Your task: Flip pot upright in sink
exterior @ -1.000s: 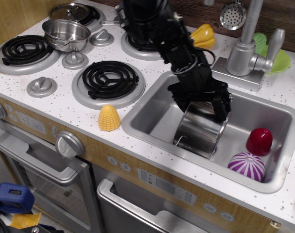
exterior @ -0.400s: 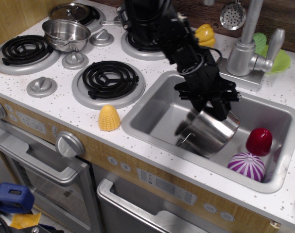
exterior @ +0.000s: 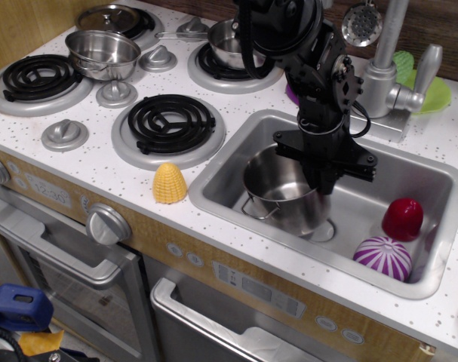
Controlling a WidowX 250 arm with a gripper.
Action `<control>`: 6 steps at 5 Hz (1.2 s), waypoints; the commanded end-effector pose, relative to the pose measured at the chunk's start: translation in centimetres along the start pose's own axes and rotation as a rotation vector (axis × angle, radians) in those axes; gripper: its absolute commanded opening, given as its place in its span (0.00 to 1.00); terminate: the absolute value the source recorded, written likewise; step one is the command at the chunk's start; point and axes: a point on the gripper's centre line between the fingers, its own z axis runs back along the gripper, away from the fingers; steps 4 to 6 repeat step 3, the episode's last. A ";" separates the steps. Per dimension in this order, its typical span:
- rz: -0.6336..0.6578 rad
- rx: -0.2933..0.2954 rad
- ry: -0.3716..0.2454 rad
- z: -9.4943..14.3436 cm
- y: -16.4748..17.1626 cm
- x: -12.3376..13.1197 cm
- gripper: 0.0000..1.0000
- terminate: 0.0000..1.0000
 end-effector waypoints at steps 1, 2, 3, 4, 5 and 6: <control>-0.041 0.003 -0.071 1.4 0.1 1.3 1.00 0.00; -0.041 0.003 -0.071 1.4 0.1 1.3 1.00 0.00; -0.041 0.003 -0.071 1.4 0.1 1.3 1.00 1.00; -0.041 0.003 -0.071 1.4 0.1 1.3 1.00 1.00; -0.041 0.003 -0.071 1.4 0.1 1.3 1.00 1.00; -0.041 0.003 -0.071 1.4 0.1 1.3 1.00 1.00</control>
